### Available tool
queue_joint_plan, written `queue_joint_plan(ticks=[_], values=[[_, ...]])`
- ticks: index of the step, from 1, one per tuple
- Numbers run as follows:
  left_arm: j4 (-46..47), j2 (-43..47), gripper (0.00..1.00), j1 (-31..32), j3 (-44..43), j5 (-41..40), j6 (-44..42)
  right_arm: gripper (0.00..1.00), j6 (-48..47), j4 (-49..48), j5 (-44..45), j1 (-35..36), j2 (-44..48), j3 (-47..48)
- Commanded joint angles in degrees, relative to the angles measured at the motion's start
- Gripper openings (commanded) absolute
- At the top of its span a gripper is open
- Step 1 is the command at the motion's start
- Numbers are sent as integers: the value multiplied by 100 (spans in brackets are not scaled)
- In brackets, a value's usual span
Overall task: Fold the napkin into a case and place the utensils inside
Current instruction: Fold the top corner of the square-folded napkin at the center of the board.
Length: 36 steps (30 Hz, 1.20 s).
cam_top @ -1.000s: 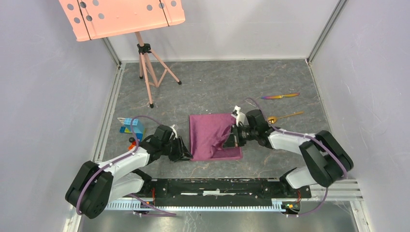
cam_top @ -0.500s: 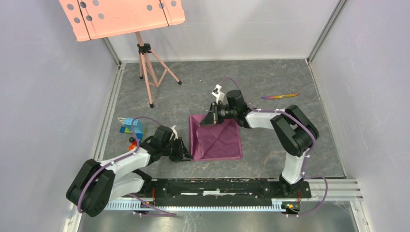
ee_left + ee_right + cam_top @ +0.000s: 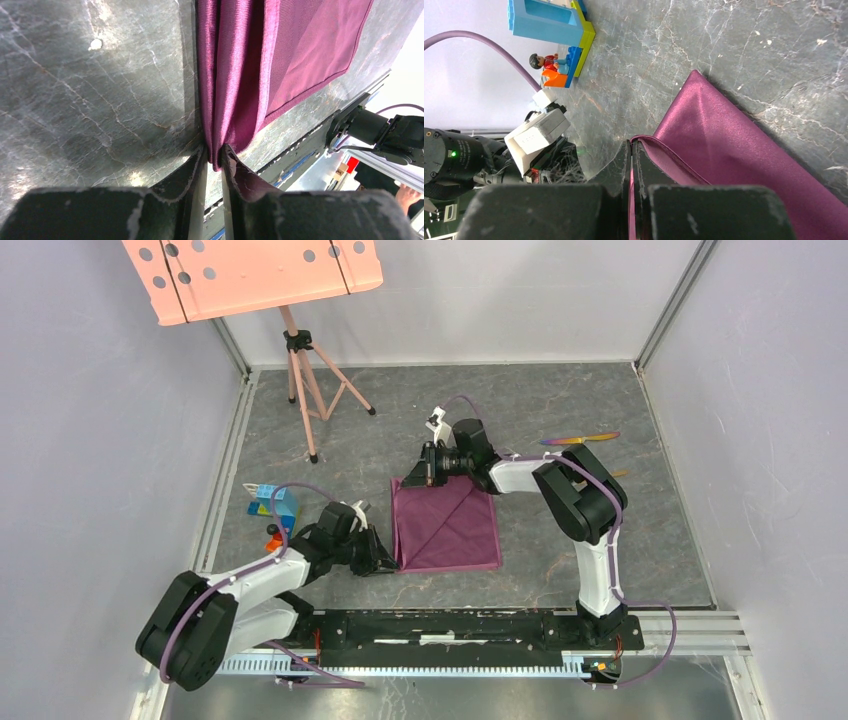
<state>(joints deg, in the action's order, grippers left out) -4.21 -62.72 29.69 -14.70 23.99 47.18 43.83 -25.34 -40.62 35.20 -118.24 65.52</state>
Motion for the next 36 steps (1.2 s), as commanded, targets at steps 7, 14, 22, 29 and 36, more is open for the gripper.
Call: queue_joint_plan(ticks=[7, 14, 22, 29, 36], values=[[-392, 31, 23, 3, 239, -317, 169, 0, -107, -24, 344, -75, -215, 352], [-396, 67, 23, 2, 274, -328, 186, 0, -318, 362, 619, -129, -212, 402], [-386, 49, 22, 6, 248, -301, 186, 0, -263, 268, 548, -144, -388, 495], [-665, 445, 28, 6, 66, -263, 214, 0, -180, 136, 407, -137, -457, 537], [-1217, 902, 36, 8, -483, -382, 162, 0, -156, 94, 370, -136, -421, 490]])
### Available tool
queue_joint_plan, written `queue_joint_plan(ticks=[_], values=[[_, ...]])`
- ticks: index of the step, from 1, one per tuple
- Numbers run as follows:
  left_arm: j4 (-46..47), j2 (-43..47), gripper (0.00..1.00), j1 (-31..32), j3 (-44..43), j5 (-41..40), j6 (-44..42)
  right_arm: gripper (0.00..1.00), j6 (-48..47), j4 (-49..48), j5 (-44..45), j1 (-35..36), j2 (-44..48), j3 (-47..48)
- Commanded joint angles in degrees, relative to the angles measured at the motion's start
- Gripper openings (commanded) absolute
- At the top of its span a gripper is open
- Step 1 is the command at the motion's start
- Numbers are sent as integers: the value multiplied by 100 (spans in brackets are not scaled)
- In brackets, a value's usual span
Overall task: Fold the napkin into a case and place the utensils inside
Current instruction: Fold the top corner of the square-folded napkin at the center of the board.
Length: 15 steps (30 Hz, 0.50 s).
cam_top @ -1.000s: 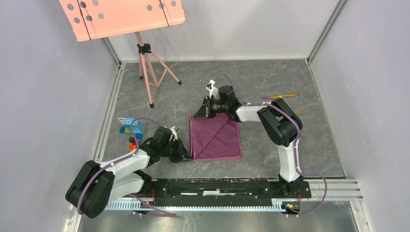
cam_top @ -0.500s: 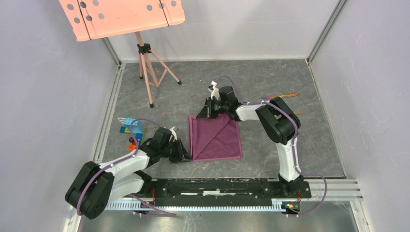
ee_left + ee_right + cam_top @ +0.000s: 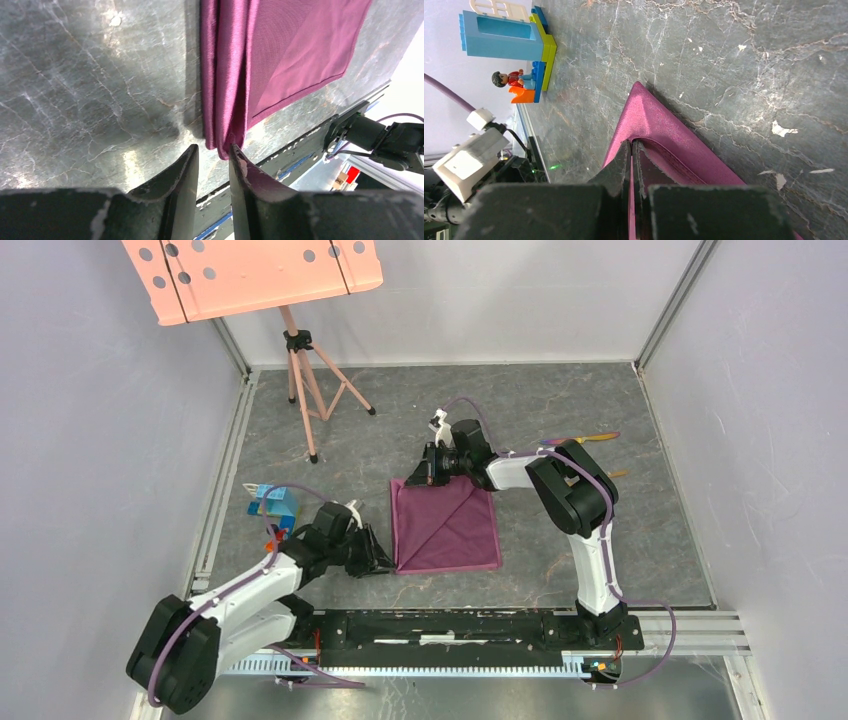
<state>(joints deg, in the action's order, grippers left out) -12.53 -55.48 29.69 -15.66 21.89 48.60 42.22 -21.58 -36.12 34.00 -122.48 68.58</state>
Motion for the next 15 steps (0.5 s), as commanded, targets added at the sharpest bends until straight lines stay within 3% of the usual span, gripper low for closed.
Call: queue_joint_plan(ticks=[1, 10, 15], values=[[-380, 161, 39, 2, -421, -174, 14, 0, 13, -299, -88, -20, -8, 183], [-120, -421, 56, 1, -699, -159, -218, 0, 66, -366, -139, 31, -42, 196], [170, -994, 56, 1, -723, -115, -309, 0, 85, -384, -184, 85, -107, 263]])
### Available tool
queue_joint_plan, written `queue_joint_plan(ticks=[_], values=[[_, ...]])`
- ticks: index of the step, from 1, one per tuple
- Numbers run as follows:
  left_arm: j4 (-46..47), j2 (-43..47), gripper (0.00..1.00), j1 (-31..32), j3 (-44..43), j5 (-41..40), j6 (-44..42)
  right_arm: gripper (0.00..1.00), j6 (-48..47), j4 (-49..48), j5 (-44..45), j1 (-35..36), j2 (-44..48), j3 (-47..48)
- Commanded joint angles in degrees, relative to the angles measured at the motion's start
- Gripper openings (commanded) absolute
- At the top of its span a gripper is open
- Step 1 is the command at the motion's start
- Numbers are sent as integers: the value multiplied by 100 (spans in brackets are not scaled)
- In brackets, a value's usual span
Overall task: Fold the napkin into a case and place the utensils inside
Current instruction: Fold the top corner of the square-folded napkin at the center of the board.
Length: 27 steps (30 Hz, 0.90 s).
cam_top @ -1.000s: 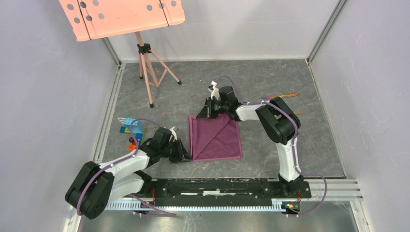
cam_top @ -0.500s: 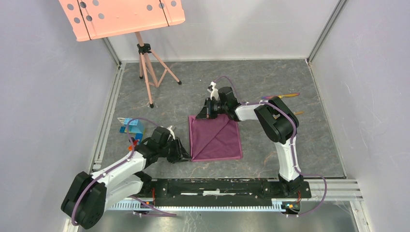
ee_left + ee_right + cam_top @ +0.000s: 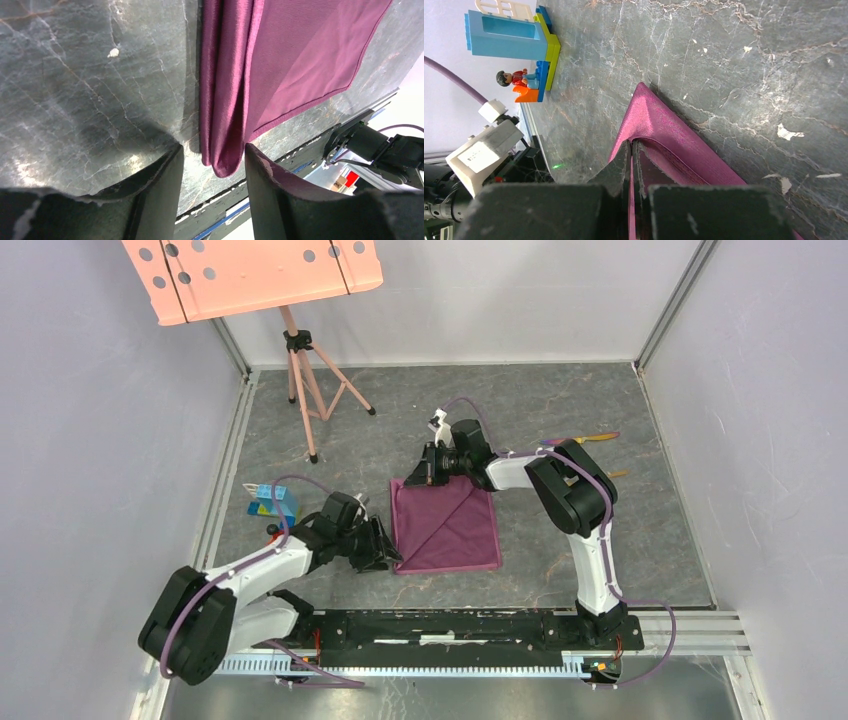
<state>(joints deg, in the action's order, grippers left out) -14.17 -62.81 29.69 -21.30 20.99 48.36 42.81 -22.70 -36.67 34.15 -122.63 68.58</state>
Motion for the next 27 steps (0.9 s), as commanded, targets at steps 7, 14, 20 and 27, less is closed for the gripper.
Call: queue_joint_plan(ticks=[7, 14, 20, 27], values=[[520, -451, 49, 3, 10, -17, -292, 2, 60, -296, -239, 122, -171, 369], [552, -404, 45, 3, 108, -36, -274, 3, 69, -304, -254, 141, -296, 503], [586, -417, 39, 2, 185, -19, -235, 4, 23, -230, -32, 136, -271, 494], [625, -390, 35, 3, 326, -13, -204, 4, 35, -222, 45, 125, -350, 596]])
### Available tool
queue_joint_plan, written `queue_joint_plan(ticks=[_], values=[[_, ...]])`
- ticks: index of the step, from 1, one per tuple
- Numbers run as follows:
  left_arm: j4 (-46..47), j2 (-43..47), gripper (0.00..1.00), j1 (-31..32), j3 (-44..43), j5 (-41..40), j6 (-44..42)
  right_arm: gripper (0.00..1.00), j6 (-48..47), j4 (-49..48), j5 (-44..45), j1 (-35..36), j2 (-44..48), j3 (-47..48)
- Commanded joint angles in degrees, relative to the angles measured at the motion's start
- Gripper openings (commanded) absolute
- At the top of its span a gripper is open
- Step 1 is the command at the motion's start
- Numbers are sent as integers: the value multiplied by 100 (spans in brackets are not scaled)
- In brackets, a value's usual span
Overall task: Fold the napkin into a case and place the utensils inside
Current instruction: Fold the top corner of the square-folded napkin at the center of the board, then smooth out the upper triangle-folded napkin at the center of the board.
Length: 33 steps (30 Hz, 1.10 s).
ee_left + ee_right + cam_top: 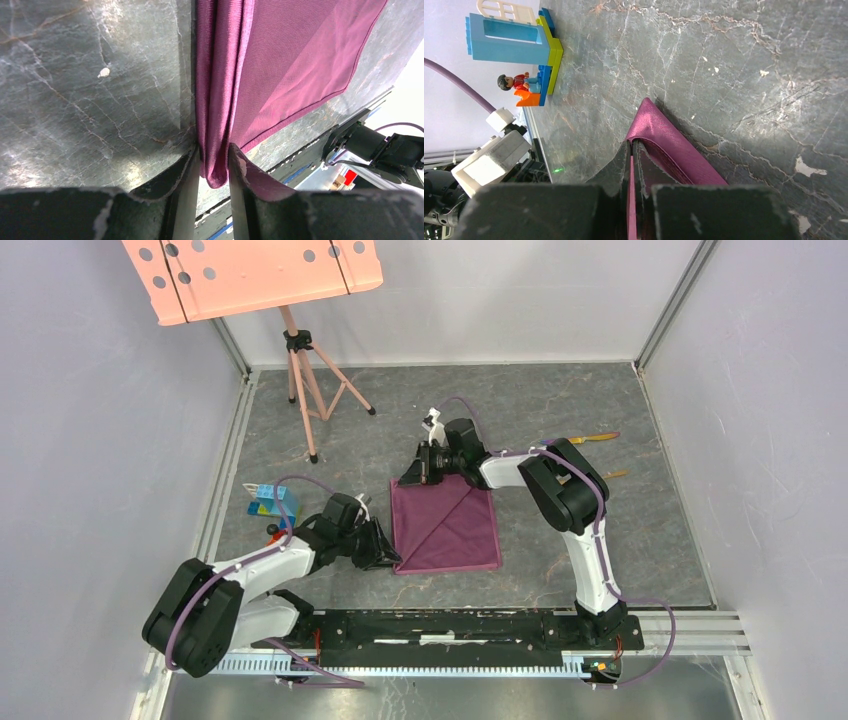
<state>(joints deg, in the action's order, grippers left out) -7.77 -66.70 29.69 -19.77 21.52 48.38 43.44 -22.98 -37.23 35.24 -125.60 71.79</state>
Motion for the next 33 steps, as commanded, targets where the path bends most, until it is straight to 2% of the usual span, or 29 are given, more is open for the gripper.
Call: queue_joint_plan(ticks=[1, 6, 7, 11, 14, 18, 21, 25, 29, 33], values=[[-5, -14, 34, 6, 188, -60, -204, 5, -29, -183, 102, 9, -73, 293], [69, -45, 31, 6, 236, -53, -181, 8, -64, -144, 133, -3, -123, 351], [74, -53, 31, 7, 243, -51, -180, 12, -84, -74, 143, -5, -137, 389], [46, -37, 31, 2, 228, -62, -189, 38, -200, 119, 21, -27, 12, 450], [30, -2, 30, 1, 219, -70, -189, 49, -576, 483, -30, -109, 488, 470], [-31, 7, 30, 6, 219, -104, -212, 60, -1509, 1479, 136, -245, 1321, 319], [-40, 38, 29, 3, 245, -111, -215, 63, -1950, 1647, 116, -360, 1760, -273], [-66, 33, 29, 0, 250, -130, -224, 62, -1740, 799, -187, -774, 2263, -1449], [-80, 60, 28, 2, 289, -130, -222, 53, -1232, -242, -695, -1238, 2242, -2231], [-93, 81, 27, 6, 307, -133, -221, 43, -1461, -268, -824, -1529, 1979, -2239]])
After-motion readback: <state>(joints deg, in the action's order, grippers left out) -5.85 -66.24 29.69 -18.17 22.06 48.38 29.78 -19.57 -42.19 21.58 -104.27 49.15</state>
